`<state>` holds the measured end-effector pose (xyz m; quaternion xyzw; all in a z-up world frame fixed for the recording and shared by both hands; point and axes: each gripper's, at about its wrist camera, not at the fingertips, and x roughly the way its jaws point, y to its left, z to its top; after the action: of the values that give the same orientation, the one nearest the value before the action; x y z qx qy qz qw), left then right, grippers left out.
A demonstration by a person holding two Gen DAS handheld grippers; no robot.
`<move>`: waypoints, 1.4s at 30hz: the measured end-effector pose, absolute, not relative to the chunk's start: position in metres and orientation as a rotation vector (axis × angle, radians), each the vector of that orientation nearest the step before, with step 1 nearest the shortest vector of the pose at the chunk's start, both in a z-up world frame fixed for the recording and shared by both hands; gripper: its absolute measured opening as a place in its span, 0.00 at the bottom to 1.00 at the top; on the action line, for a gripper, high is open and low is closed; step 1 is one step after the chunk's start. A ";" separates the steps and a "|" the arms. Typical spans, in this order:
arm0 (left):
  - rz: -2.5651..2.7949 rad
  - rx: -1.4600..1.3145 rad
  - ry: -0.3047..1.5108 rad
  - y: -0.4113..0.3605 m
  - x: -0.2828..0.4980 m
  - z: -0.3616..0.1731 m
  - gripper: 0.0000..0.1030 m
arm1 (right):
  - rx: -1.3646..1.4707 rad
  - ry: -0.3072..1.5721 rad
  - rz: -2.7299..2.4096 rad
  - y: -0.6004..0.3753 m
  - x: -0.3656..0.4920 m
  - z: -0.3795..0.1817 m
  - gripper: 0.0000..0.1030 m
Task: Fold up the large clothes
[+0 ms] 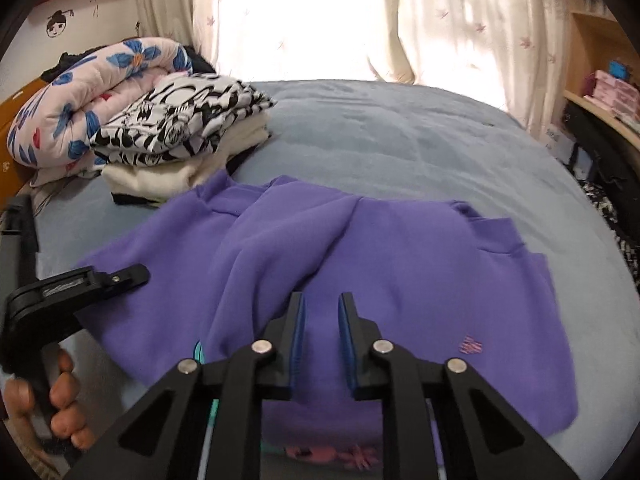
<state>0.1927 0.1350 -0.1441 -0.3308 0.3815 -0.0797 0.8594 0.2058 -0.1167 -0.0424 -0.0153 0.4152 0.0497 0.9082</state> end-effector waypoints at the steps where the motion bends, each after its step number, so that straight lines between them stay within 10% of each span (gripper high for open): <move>1: -0.164 -0.648 0.779 0.128 0.191 -0.136 0.18 | -0.027 0.885 0.111 -0.115 0.211 -0.052 0.13; 22: -0.421 -0.078 0.470 -0.071 0.151 -0.003 0.16 | 0.521 0.938 0.307 -0.210 0.168 -0.085 0.09; 42: -0.618 0.103 0.623 -0.261 0.150 -0.042 0.16 | 0.567 0.811 -0.103 -0.363 0.052 -0.045 0.09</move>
<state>0.1499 -0.2609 -0.0417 0.0499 0.3013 -0.2991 0.9040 0.0516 -0.3627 -0.0449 0.2719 0.3891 -0.0495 0.8788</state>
